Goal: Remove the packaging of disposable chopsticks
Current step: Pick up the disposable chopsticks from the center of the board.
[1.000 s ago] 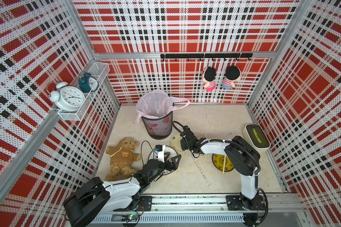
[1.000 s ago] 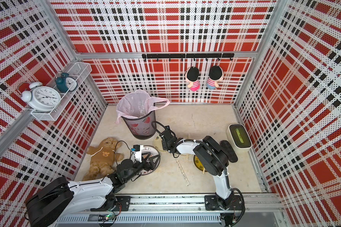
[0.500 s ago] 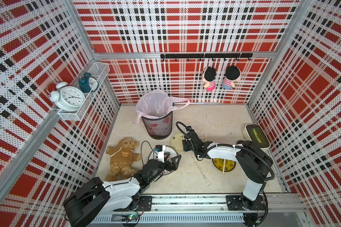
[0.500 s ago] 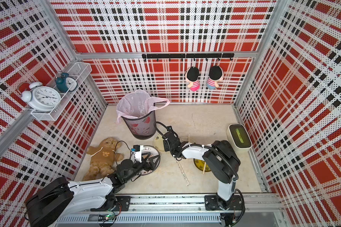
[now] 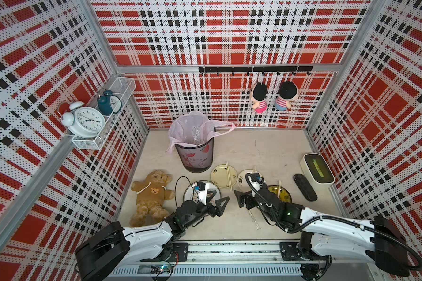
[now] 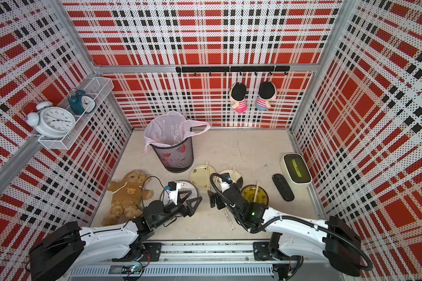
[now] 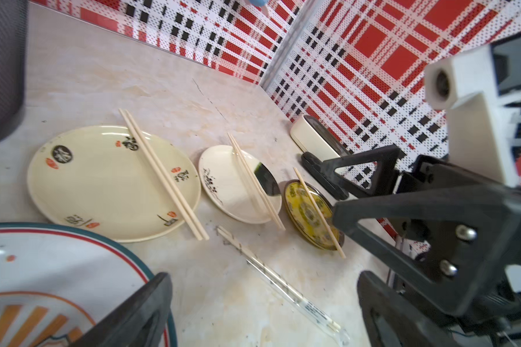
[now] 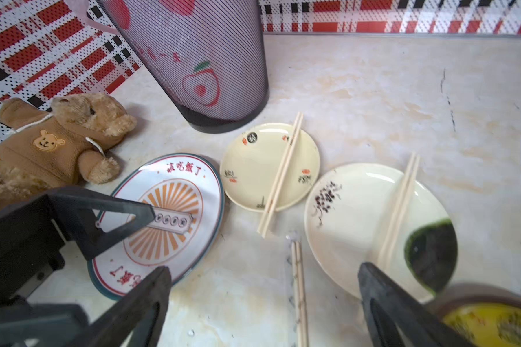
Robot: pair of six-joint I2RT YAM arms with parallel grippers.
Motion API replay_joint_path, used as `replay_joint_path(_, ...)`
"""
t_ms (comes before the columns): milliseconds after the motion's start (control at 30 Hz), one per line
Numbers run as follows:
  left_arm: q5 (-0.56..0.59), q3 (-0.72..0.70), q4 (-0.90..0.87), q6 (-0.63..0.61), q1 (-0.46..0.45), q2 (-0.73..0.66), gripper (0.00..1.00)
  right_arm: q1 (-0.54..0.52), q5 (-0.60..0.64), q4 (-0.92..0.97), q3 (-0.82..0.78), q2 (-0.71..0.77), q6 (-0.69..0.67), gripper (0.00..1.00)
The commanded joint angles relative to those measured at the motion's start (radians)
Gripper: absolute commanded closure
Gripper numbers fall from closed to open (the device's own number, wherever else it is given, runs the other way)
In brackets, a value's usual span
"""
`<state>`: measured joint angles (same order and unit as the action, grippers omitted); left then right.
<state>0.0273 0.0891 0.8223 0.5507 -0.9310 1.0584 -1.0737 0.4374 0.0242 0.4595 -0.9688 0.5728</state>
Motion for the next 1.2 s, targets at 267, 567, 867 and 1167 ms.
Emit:
replay_joint_path(267, 0.072, 0.024, -0.009, -0.005, -0.065, -0.034, 0.02, -0.068, -0.088, 0.235, -0.157, 0.088, 0.189, 0.19)
replay_joint_path(567, 0.08, 0.017, -0.013, -0.012, -0.062, -0.032, 0.02, -0.076, -0.084, 0.224, -0.06, -0.196, 0.176, 0.42)
replay_joint_path(867, 0.079, 0.017, -0.016, -0.018, -0.063, -0.018, 0.02, -0.101, -0.091, 0.286, -0.031, -0.329, 0.254, 0.68)
replay_joint_path(1167, 0.091, 0.012, -0.015, -0.026, -0.061, -0.029, 0.02, -0.146, -0.117, 0.342, -0.017, -0.257, 0.248, 0.9)
